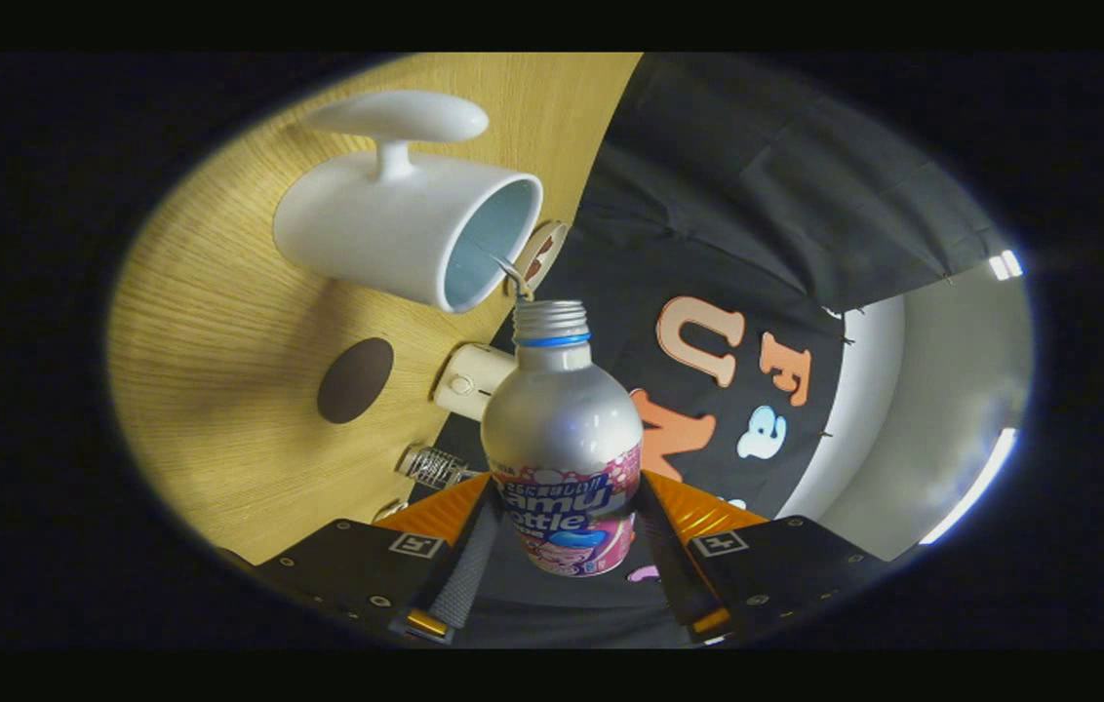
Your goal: Take the bottle from table, then pour the juice into the cup, finally place the bottle on the coaster
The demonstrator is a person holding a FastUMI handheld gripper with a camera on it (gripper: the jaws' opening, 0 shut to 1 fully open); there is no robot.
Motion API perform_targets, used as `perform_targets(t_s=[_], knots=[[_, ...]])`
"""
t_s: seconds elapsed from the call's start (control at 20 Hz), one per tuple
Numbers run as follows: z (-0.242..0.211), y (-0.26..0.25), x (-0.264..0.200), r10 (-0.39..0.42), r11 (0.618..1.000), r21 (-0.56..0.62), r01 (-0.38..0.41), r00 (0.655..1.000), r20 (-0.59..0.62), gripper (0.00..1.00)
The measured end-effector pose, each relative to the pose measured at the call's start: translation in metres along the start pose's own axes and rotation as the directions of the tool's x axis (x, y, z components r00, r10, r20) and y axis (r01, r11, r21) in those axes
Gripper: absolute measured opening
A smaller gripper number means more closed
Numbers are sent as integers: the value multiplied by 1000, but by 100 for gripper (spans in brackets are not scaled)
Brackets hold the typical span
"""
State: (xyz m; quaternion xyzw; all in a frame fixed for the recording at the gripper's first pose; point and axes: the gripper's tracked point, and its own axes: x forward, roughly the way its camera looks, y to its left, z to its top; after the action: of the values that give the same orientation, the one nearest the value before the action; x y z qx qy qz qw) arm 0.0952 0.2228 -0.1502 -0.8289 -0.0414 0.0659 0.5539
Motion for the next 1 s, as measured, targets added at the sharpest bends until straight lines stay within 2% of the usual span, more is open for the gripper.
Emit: perform_targets(t_s=[0.45,1.0], knots=[[3,-3,2,-16,997,-69,18,999,27,77],[8,-4,1,1,998,-68,2,999,45,77]])
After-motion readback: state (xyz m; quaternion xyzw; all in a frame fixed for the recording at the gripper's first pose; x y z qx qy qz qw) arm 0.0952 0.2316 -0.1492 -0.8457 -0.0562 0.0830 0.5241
